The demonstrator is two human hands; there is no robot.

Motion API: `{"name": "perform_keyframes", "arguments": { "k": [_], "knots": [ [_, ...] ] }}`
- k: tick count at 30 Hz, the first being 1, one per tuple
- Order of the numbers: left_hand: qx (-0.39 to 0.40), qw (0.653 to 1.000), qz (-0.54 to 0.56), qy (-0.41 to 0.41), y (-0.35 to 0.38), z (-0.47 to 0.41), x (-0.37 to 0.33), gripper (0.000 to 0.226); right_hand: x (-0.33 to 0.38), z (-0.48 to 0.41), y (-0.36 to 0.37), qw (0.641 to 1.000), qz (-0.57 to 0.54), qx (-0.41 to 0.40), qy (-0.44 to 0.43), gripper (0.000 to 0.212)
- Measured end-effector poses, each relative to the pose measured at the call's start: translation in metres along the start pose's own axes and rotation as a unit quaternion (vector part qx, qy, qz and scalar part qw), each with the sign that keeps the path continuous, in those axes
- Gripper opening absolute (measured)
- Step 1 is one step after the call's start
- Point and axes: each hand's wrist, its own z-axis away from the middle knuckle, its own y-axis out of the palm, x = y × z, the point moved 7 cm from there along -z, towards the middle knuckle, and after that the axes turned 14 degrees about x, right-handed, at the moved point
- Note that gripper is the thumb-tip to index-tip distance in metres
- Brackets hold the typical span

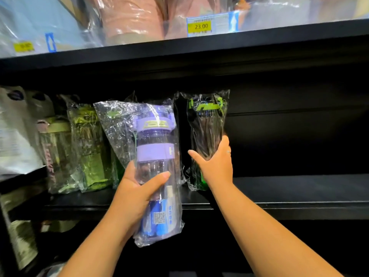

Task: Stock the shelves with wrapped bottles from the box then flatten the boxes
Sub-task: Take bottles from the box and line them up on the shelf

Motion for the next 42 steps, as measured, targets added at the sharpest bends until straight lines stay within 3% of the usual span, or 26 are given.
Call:
{"name": "perform_keyframes", "arguments": {
  "k": [5,9,11,15,18,25,27,29,33,37,42],
  "knots": [
    [0.023,0.999,0.019,0.021,0.016,0.0,-0.008,0.065,-0.008,0.006,-0.002,1.0,-0.01,0.017,0.024,0.103],
    [0.048,0.998,0.019,0.037,0.038,0.0,-0.018,0.056,-0.003,0.033,-0.022,0.991,-0.13,-0.027,-0.004,0.08],
    [0.059,0.997,0.022,0.045,0.055,-0.001,-0.023,0.056,0.007,0.054,-0.031,0.976,-0.21,-0.003,-0.048,0.074],
    [0.094,0.992,0.059,0.053,0.094,-0.004,-0.026,0.054,0.025,0.09,-0.042,0.955,-0.256,0.098,-0.118,0.075],
    [0.121,0.987,0.097,0.05,0.123,-0.011,-0.021,0.048,0.03,0.098,-0.048,0.933,-0.291,0.152,-0.146,0.095],
    [0.19,0.979,0.079,0.012,0.168,-0.026,-0.009,0.073,0.012,0.096,-0.098,0.95,-0.251,0.098,-0.158,0.088],
    [0.202,0.978,0.044,0.024,0.17,-0.031,-0.008,0.081,0.004,0.092,-0.108,0.953,-0.251,0.071,-0.152,0.084],
    [0.162,0.983,-0.051,0.067,0.158,-0.035,-0.012,0.074,-0.002,0.087,-0.121,0.962,-0.229,0.027,-0.149,0.087],
    [0.044,0.962,-0.234,0.135,0.122,-0.038,-0.003,0.016,-0.017,0.065,-0.141,0.975,-0.175,-0.029,-0.134,0.083],
    [0.013,0.89,-0.428,0.154,0.099,-0.041,0.022,0.024,-0.044,0.04,-0.131,0.99,-0.117,-0.016,-0.082,0.095],
    [0.011,0.868,-0.487,0.097,0.085,-0.046,0.046,0.03,-0.061,0.018,-0.109,0.995,-0.08,-0.017,-0.056,0.106]
  ]
}}
